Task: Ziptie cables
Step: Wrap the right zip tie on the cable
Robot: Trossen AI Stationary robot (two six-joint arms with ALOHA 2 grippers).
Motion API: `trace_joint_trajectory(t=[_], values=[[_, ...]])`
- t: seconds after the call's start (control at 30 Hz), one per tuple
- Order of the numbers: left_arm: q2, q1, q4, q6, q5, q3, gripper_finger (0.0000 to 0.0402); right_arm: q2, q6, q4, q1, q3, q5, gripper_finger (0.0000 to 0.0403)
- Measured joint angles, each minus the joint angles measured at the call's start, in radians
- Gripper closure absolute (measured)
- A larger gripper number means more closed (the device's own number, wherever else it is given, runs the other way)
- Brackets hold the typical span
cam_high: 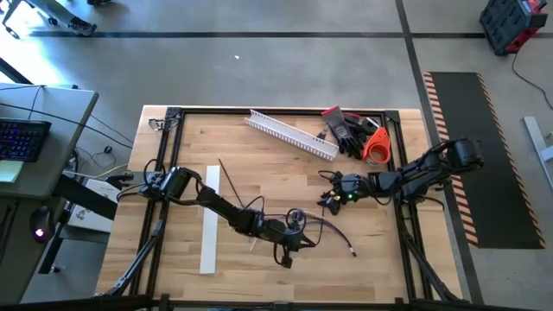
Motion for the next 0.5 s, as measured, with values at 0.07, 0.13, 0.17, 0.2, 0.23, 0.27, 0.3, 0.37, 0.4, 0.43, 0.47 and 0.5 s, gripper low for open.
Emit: trace_joint_trajectory(t=[0.07, 0.13, 0.17, 0.2, 0.23, 0.27, 0.3, 0.37, 0.4, 0.43, 0.47, 0.5], values=[[0.000, 0.000, -0.003, 0.000, 0.000, 0.000, 0.0402, 0.000, -0.009, -0.001, 0.026, 0.000, 0.005, 0.0209], [0.000, 0.000, -0.005, 0.000, 0.000, 0.000, 0.0402, 0.001, -0.025, -0.004, 0.058, -0.001, 0.032, 0.0218], [0.000, 0.000, -0.005, -0.001, 0.000, 0.000, 0.0402, 0.001, -0.026, -0.005, 0.075, -0.001, 0.053, 0.0224], [0.000, 0.000, -0.005, -0.003, 0.000, 0.000, 0.0401, 0.001, -0.026, -0.006, 0.094, -0.001, 0.078, 0.0229], [0.000, 0.000, -0.005, -0.004, 0.000, 0.000, 0.0402, 0.002, -0.027, -0.008, 0.111, -0.002, 0.106, 0.0235], [0.000, 0.000, -0.005, -0.004, 0.000, 0.000, 0.0402, 0.002, -0.027, -0.010, 0.130, -0.002, 0.133, 0.0241], [0.000, 0.000, -0.005, -0.004, 0.000, 0.000, 0.0401, 0.002, -0.027, -0.010, 0.149, -0.002, 0.162, 0.0247], [0.000, 0.000, -0.006, -0.004, 0.000, 0.000, 0.0402, 0.002, -0.028, -0.010, 0.186, -0.002, 0.219, 0.0260], [0.000, 0.000, -0.006, -0.004, 0.000, 0.000, 0.0402, 0.003, -0.028, -0.012, 0.203, -0.002, 0.248, 0.0266], [0.000, 0.000, -0.006, -0.004, 0.000, 0.000, 0.0402, 0.003, -0.028, -0.014, 0.220, -0.003, 0.276, 0.0274], [0.000, 0.000, -0.006, -0.004, 0.000, 0.000, 0.0402, 0.003, -0.028, -0.018, 0.237, -0.003, 0.302, 0.0282], [0.000, 0.000, -0.006, -0.004, 0.000, 0.000, 0.0402, 0.003, -0.028, -0.019, 0.254, -0.004, 0.327, 0.0292]])
